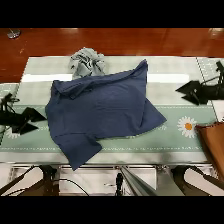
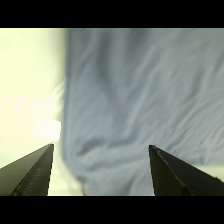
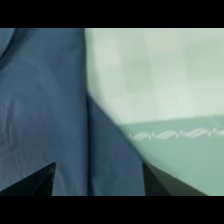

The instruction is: Fold the shirts.

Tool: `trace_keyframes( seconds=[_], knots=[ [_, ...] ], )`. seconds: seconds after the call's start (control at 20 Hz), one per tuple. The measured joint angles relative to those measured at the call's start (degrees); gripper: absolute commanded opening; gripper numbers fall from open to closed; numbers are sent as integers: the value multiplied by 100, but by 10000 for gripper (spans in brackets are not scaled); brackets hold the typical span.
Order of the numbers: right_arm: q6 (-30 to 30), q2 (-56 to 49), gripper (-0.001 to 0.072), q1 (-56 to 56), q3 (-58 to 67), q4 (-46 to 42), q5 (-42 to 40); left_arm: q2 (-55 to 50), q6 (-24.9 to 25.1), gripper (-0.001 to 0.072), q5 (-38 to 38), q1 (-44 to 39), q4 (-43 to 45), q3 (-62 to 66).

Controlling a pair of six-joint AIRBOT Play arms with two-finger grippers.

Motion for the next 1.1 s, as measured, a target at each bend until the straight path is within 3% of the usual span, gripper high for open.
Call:
trace_keyframes(
  seconds=[0.35,0.7,0.75,0.8,0.85,0.9,1.1],
  knots=[
    [-518,909,619,-33,-1375,557,-151,83,264,701,-37,232,-136,-1244],
    [-570,1021,619,-33,-1543,855,-125,94,894,698,538,251,-1261,-2024],
    [-564,1027,619,-33,-1547,868,-127,94,933,667,590,251,-1318,-2055],
    [-560,1027,619,-35,-1550,898,-136,96,962,421,671,251,-1373,-2081],
    [-557,1029,620,-35,-1550,905,-138,94,1014,28,876,251,-1368,-2105],
    [-553,1029,619,-55,-1550,911,-160,92,1062,23,1158,256,-1292,-2114],
    [-293,1019,619,-409,-1550,503,-496,92,1263,23,1088,256,-1373,-2107]
  ],
)
